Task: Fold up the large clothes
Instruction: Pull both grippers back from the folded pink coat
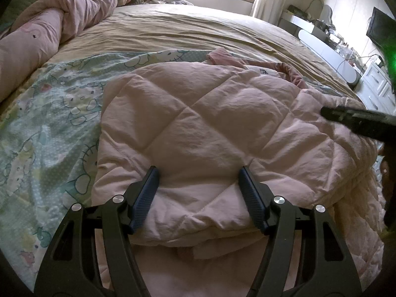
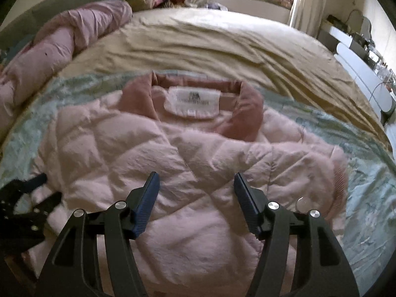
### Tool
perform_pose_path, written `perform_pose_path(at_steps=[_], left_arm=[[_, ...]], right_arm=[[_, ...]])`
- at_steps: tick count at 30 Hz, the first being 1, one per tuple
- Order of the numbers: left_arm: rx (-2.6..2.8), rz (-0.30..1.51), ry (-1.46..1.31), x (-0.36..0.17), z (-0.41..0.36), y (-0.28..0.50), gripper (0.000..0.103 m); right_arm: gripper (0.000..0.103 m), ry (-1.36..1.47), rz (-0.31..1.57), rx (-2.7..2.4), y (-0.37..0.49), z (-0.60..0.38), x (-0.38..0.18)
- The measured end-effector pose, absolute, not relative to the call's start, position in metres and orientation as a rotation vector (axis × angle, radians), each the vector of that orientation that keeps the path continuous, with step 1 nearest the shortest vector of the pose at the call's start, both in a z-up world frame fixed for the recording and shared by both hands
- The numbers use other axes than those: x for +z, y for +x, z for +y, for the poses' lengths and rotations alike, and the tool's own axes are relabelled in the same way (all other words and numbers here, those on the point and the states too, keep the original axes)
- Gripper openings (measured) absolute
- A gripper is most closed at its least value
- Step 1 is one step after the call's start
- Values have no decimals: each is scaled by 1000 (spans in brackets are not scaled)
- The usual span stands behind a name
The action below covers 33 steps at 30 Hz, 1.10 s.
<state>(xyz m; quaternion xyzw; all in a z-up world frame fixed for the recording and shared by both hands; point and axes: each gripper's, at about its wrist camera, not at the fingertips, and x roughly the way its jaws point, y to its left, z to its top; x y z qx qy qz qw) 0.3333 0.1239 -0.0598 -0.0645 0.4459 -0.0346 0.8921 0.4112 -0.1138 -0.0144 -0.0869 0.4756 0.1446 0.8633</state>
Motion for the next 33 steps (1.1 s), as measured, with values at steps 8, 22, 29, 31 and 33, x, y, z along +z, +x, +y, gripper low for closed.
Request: perform_pose_path(at_steps=[8, 22, 29, 31, 33], left_arm=[[-70, 926, -127, -59, 125, 332, 59], [-72, 929, -135, -53, 125, 330, 58], [-77, 921, -145, -39, 126, 327, 75], [-68, 917, -145, -35, 126, 327, 84], [-65, 912, -157, -31, 127, 325, 92]], right_arm=[[68, -165, 1042, 283, 419, -115, -42], [98, -72, 984, 306, 407, -124, -21], [99, 8, 973, 307, 396, -138, -8], [99, 21, 956, 288, 393, -142, -5], [99, 43, 946, 287, 390, -146, -2]])
